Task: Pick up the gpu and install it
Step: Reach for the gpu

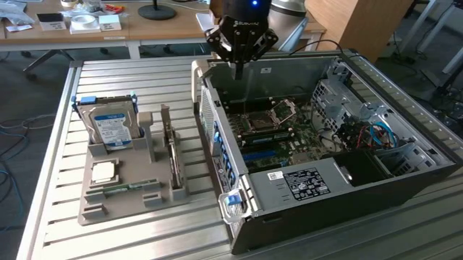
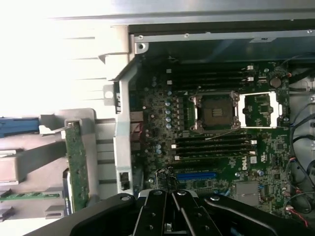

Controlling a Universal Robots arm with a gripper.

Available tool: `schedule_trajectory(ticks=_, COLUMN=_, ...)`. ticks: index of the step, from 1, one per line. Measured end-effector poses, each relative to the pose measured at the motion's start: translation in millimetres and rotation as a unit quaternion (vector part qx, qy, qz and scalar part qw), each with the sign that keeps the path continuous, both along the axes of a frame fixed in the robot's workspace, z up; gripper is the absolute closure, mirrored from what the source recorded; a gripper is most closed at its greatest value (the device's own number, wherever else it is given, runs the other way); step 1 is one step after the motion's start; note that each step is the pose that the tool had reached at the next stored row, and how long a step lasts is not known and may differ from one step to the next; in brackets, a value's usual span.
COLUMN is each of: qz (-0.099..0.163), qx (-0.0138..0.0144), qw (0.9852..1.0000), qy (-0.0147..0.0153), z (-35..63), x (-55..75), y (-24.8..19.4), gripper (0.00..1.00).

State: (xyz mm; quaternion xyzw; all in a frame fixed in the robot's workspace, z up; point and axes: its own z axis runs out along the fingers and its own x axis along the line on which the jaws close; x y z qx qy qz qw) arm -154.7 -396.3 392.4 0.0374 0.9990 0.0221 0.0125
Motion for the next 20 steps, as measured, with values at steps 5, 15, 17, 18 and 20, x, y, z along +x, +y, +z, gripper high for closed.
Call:
schedule_trajectory(ticks=5, qz=0.0, qx=0.0, qw=1.0, qy=0.0, z=-0.7, x=-14.9, y=2.0, gripper=0.89)
schedule_trajectory(ticks=15, qz=0.0, qx=0.0, qw=1.0, qy=0.0, z=-2.6, x=-47.4, y=7.0, gripper=0.89)
schedule_trajectory(ticks=17, qz=0.0, qx=0.0, qw=1.0, qy=0.0, z=-2.9, x=-54.1, y=7.9, gripper=0.89)
schedule_trajectory(ticks=18, qz=0.0, qx=0.0, qw=1.0, qy=0.0, z=-3.1, x=-57.4, y=8.2, gripper=0.89)
schedule_trajectory(ticks=20, qz=0.0, qx=0.0, qw=1.0, qy=0.0, z=-3.5, x=-64.0, y=9.0, gripper=0.89)
